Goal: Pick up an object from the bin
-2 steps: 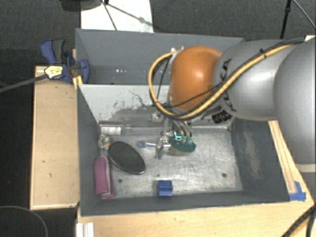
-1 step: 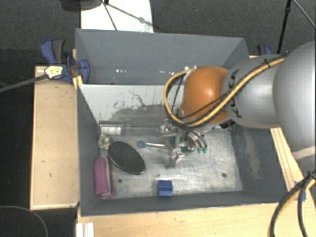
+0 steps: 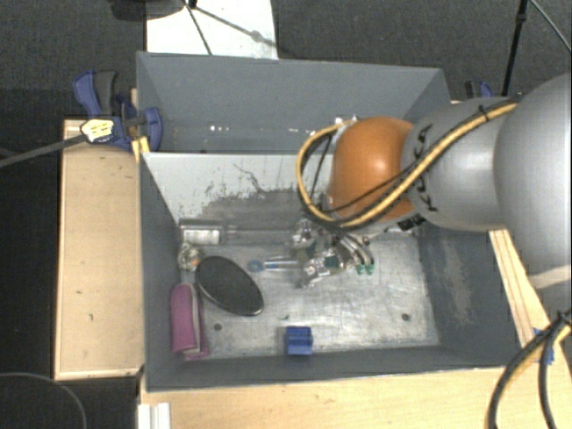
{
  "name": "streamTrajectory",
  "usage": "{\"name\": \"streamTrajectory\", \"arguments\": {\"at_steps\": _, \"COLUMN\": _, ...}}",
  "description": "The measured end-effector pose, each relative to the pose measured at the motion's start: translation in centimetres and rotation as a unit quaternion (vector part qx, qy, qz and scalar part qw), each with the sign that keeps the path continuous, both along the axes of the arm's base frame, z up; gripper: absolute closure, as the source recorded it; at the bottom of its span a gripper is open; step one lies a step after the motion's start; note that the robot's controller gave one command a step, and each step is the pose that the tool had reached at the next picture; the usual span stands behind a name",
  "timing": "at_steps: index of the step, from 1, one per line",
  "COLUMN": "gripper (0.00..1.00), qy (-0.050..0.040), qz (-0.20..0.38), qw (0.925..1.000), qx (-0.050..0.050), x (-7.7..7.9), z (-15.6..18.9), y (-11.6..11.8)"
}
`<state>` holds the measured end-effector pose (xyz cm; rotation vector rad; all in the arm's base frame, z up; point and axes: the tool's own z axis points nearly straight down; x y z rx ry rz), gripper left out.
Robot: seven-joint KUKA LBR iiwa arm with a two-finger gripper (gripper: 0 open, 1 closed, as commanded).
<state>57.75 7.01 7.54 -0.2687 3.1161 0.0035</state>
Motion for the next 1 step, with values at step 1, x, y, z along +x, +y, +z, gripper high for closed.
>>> {"name": "streamTrajectory", "arguments": {"at_steps": 1, "gripper": 1.00, "qy": 0.0018, "qz": 0.080, "qw": 0.9968, "qx": -0.003, "x": -3.76, "z": 15.06, "y": -3.17}}
